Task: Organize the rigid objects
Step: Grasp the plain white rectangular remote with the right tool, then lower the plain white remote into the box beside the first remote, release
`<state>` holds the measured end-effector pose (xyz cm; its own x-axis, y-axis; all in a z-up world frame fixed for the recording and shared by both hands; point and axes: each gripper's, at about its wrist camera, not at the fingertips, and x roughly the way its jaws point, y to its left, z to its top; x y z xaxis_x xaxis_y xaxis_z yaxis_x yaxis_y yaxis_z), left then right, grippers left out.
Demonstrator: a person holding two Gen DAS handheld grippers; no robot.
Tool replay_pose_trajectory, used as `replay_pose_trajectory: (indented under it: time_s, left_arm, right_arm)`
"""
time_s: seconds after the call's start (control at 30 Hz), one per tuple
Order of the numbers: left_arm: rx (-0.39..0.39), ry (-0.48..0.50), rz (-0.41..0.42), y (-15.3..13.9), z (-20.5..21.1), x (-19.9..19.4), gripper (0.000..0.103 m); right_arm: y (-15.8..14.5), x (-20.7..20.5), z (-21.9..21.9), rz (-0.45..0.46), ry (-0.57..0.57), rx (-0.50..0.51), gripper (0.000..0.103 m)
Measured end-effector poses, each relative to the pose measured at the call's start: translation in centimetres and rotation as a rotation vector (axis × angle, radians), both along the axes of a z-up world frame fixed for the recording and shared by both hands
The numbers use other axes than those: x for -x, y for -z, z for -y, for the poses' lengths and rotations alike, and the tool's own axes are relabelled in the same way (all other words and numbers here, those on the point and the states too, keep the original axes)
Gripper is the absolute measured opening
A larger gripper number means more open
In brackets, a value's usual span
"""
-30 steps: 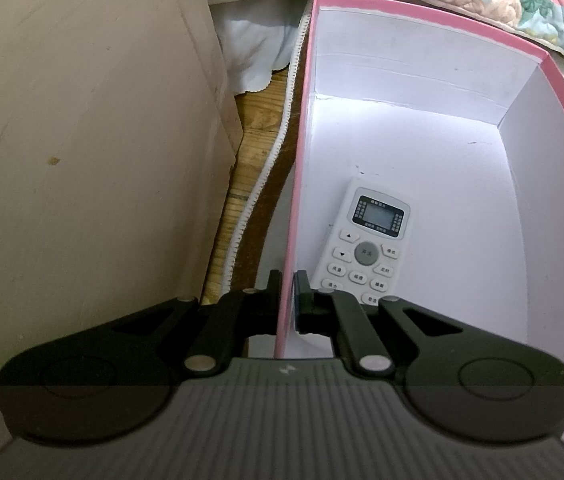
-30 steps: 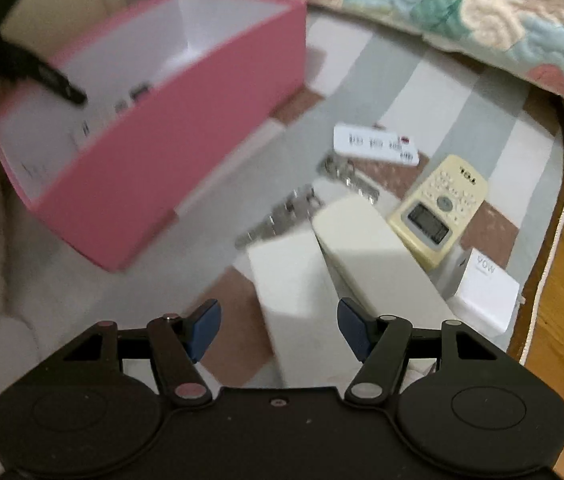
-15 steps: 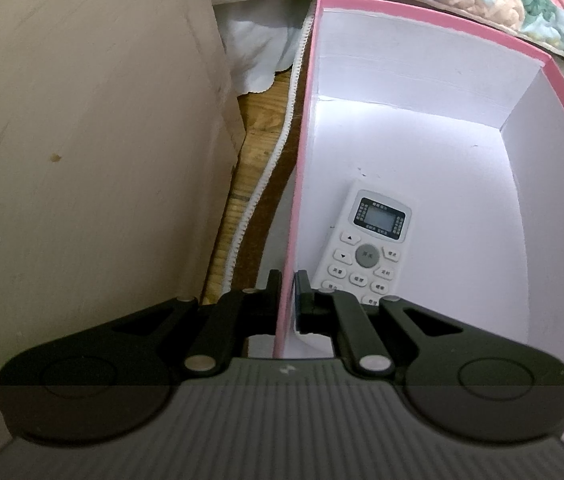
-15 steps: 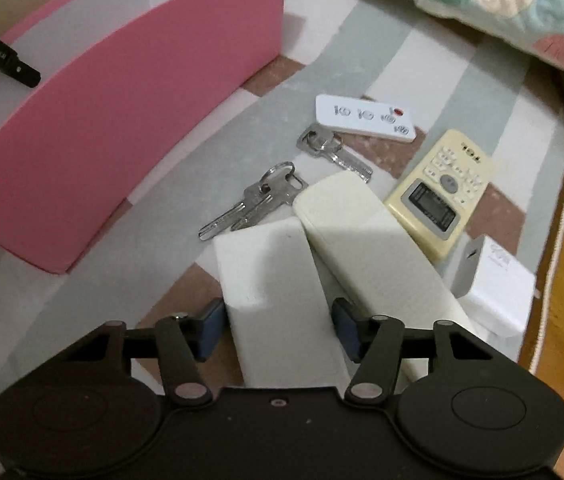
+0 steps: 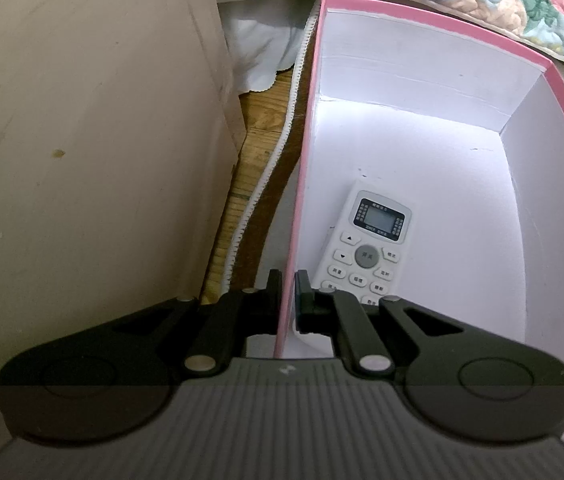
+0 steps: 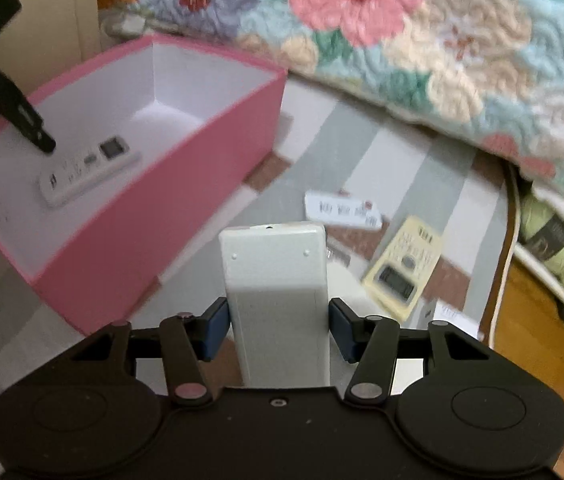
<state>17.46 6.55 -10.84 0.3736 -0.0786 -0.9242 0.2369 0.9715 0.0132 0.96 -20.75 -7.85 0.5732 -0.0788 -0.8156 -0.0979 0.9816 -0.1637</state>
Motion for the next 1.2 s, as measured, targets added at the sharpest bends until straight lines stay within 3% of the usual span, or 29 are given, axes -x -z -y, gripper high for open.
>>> replay_pose_trajectory:
  time_s: [0.2,0.33,0.47,0.57,0.63,0.73,0.9,1.03,1.1,1.2]
  left_arm:
    - [-0.002,0.003,-0.001,0.0,0.1,-0.1,0.005]
    - [0.01,-0.007,0.006,-0.1,-0.1,0.0,0.005]
    - [0.016,-0.002,0.02,-0.3,-0.2,0.2,0.005]
    - [0.018,0.0,0.024,-0.4,-0.2,0.3,0.005]
    - [0.021,0.001,0.029,-0.5,-0.2,0.4,0.005]
    - [0.018,0.007,0.039,-0.5,-0.2,0.6,0.005]
    - [0.053,0.007,0.029,-0.9,-0.9,0.6,0.004]
    - [0.032,0.025,0.045,-1.0,-0.6,0.9,0.004]
    - [0.033,0.023,0.046,-1.2,-0.6,0.9,0.004]
    - [0.024,0.025,0.055,-1.1,-0.4,1.1,0.004]
  right_arm:
    - [-3.4,-0.4,-0.5,0.09,0.009,-0.002,0.059]
    - [-7.6,-1.2,-1.4,0.159,-0.049,-0.03,0.059]
    - [-11.7,-3.8,-2.8,0.182,-0.149,-0.111,0.059]
    - [-13.0,-7.1,-3.9,0.149,-0.193,-0.22,0.059]
    - [-12.9,-9.5,-5.1,0.117,-0.226,-0.266,0.059]
    - [-11.4,-13.1,-7.7,0.066,-0.309,-0.201,0.059]
    - [-7.4,-17.5,-10.3,-0.037,-0.336,-0.18,0.059]
    - [-4.5,-19.2,-12.0,-0.079,-0.397,-0.033,0.059]
    - [-3.2,-19.5,-12.9,-0.086,-0.467,0.091,0.059]
    - [-1.8,-20.0,-12.9,-0.126,-0.501,0.097,0.059]
